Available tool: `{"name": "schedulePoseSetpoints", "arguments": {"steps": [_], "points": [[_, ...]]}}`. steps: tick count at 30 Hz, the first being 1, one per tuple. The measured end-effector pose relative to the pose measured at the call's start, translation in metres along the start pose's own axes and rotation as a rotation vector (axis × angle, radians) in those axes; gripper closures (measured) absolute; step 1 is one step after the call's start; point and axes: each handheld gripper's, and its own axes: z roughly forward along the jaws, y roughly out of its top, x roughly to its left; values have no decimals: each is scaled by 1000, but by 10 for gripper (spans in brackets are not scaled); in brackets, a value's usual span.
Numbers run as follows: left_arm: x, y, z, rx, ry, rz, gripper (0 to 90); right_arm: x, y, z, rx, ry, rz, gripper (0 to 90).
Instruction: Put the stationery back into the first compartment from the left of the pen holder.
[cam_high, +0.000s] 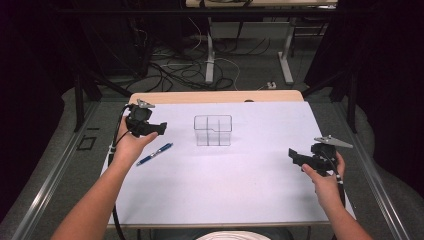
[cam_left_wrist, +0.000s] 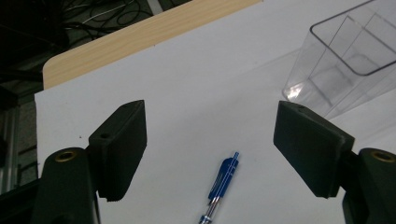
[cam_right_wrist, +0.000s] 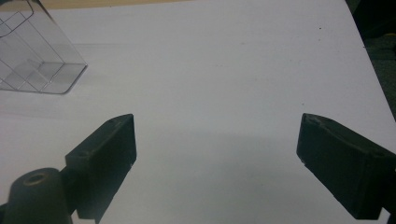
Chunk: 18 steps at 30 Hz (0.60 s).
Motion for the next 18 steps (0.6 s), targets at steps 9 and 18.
{"name": "schedulePoseSetpoints", "arguments": {"steps": [9, 18], "points": [[0, -8, -1, 25, 3, 105, 270, 0, 0, 2, -9, 0, -15, 116], [0, -16, 3, 56, -26, 223, 304, 1, 0, 1, -12, -7, -18, 116]]}}
